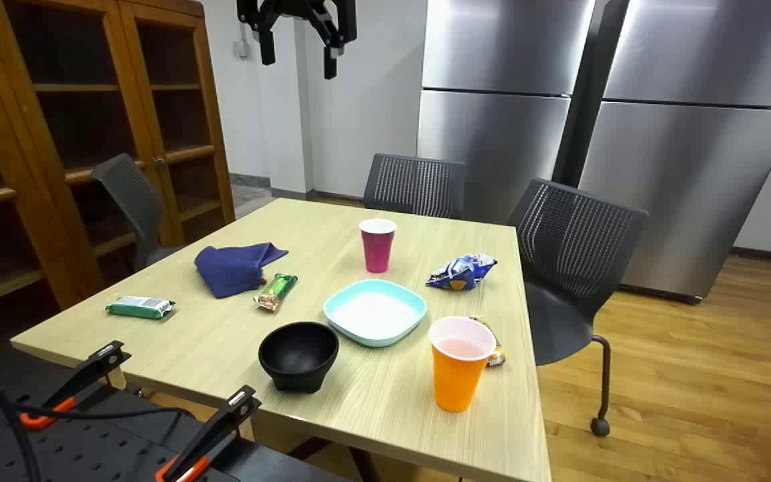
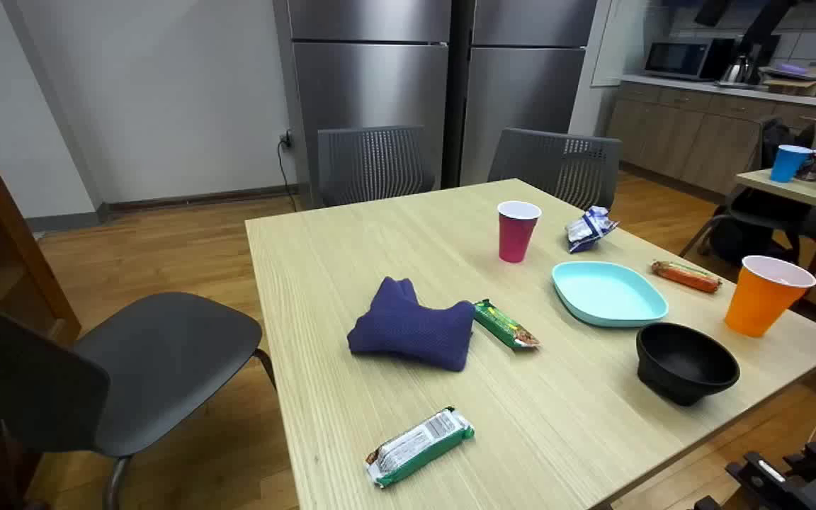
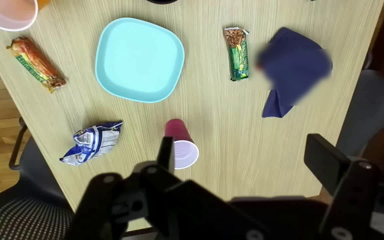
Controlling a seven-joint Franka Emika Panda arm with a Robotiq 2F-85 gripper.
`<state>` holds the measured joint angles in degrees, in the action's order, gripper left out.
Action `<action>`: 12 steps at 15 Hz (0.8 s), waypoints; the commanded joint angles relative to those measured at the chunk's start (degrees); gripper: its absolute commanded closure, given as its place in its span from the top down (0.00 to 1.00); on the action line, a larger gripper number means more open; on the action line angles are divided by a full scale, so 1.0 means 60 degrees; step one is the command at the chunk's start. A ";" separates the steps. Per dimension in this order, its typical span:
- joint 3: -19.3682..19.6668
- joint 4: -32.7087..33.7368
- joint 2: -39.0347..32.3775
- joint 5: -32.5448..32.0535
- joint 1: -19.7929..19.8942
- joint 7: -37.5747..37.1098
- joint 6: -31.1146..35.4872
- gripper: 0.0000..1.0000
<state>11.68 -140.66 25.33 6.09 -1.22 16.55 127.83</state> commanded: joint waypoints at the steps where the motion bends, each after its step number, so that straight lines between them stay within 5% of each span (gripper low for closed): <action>1: -0.0144 0.0021 -0.0015 0.0080 0.0158 0.0056 -0.0036 1.00; 7: -0.0143 0.0021 -0.0015 0.0080 0.0158 0.0056 -0.0036 1.00; 12: -0.0926 0.0774 -0.1804 -0.0604 0.0155 -0.1077 0.0680 1.00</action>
<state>9.99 -140.01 22.18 5.08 -1.14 14.62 129.21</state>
